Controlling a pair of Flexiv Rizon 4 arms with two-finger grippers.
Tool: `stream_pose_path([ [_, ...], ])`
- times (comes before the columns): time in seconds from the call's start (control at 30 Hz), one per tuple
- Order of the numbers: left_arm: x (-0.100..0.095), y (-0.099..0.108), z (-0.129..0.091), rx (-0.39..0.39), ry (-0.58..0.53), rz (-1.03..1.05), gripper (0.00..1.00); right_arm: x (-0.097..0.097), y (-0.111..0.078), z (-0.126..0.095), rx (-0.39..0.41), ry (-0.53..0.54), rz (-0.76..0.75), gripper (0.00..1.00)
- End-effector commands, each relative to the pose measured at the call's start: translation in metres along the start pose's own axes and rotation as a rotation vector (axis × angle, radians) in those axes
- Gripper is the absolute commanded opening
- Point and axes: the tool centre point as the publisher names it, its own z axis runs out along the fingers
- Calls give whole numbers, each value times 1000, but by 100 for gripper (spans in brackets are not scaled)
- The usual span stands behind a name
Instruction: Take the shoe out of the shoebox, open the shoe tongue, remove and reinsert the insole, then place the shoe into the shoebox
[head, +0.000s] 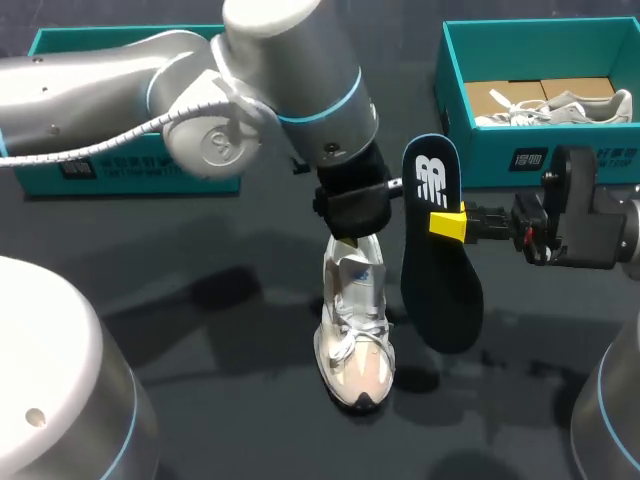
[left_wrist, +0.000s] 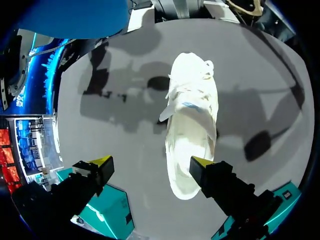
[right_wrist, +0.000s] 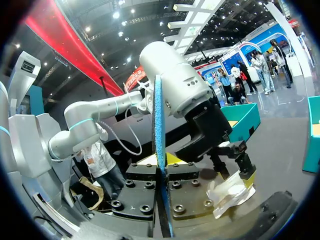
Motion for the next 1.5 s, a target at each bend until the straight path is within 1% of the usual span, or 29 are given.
stream_pose_path([
  [0.03, 10, 7, -1, -16, -105, -31, 100, 2, -1, 1, 0, -4, 0, 0],
  [0.07, 11, 11, -4, 13, -153, -44, 100, 2, -1, 1, 0, -4, 0, 0],
  [0.13, 12, 20, -11, 36, -247, -64, 100, 2, -1, 1, 0, -4, 0, 0],
  [0.17, 12, 23, -13, 44, -272, -69, 100, 2, -1, 1, 0, -4, 0, 0],
  [0.33, 11, 30, -28, 31, -419, -65, 100, 2, -1, 1, 0, -4, 0, 0],
  [0.47, 9, 32, -43, 15, -496, -55, 100, -12, 12, -5, -5, 28, 60, 0],
  [0.6, 14, 35, -50, 4, -586, -27, 100, -32, 27, -9, 22, 64, 122, 0],
  [0.73, 9, 27, -73, -5, -711, -5, 100, -54, 40, -15, 40, 103, 169, 0],
  [0.83, 9, 27, -73, -5, -711, -5, 100, -70, 49, -22, 41, 121, 237, 0],
  [1.2, 9, 27, -73, -5, -711, -5, 100, -70, 49, -22, 41, 121, 237, 0],
  [1.23, 12, 28, -73, 27, -746, 15, 100, -70, 49, -22, 41, 121, 237, 0],
  [1.27, 14, 29, -76, 27, -776, -2, 100, -70, 49, -22, 41, 121, 237, 0],
  [1.3, 15, 30, -78, 19, -807, 13, 100, -74, 50, -20, 21, 122, 258, 0],
  [1.33, 16, 30, -80, 22, -835, 22, 100, -78, 51, -19, 13, 118, 308, 0],
  [1.37, 16, 31, -83, 6, -855, 22, 100, -83, 52, -17, 14, 118, 336, 0],
  [1.43, 18, 32, -87, 4, -905, 36, 100, -91, 53, -14, -8, 124, 394, 0],
  [1.47, 18, 33, -89, -10, -919, 39, 100, -95, 53, -13, 1, 128, 406, 0],
  [1.5, 18, 34, -92, -3, -952, 44, 100, -99, 54, -12, -19, 130, 403, 0],
])
